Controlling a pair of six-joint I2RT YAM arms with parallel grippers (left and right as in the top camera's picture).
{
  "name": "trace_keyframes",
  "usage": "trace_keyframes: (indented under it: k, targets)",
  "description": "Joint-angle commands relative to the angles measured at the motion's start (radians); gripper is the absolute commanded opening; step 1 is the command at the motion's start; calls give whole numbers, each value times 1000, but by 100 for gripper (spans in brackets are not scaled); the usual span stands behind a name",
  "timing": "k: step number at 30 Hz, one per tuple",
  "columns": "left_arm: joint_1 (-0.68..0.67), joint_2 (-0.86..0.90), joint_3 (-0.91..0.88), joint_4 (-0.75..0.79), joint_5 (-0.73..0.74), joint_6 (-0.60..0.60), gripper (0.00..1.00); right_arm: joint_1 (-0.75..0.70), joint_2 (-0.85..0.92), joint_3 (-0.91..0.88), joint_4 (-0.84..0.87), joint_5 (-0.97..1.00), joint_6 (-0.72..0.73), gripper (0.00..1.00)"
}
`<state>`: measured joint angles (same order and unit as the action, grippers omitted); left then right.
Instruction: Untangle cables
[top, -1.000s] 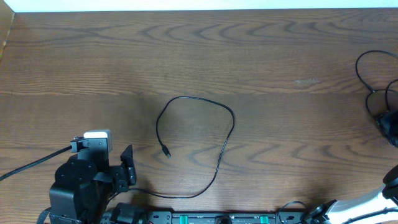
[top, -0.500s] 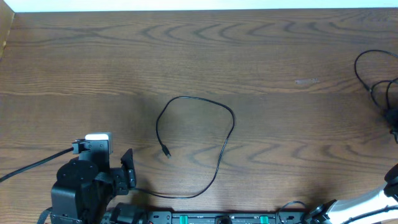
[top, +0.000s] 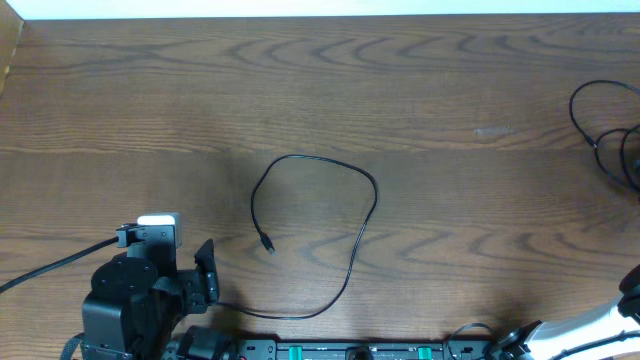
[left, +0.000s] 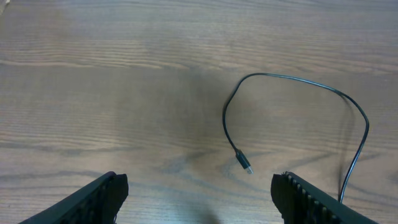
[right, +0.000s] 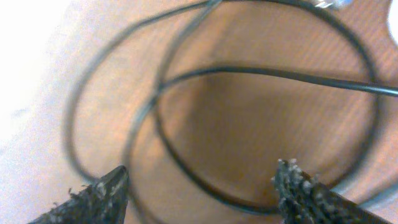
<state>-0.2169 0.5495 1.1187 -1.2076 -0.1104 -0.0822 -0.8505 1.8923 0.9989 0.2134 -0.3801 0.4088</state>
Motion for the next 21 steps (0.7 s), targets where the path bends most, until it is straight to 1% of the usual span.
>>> trace_keyframes:
  k: [1,4,6,11,14,15,18,21]
  targets:
    - [5,-2,-2,8,-14,-5,79,6,11,27,100,-348,242,99]
    - [5,-2,-2,21,-13,-5,79,23,11,60,165,-507,311,99]
    - [4,-2,-2,23,-13,-5,79,46,11,88,191,-645,312,99]
    - [5,-2,-2,24,-13,-5,79,137,11,112,194,-825,309,99]
    - [5,-2,-2,25,-13,-5,78,220,11,112,174,-903,254,99]
    - [5,-2,-2,27,-13,-6,76,254,11,112,161,-925,235,99]
    - [5,-2,-2,50,-13,-10,75,357,11,112,104,-959,171,99]
    - [4,2,-2,66,-10,-46,75,468,11,112,42,-966,105,99]
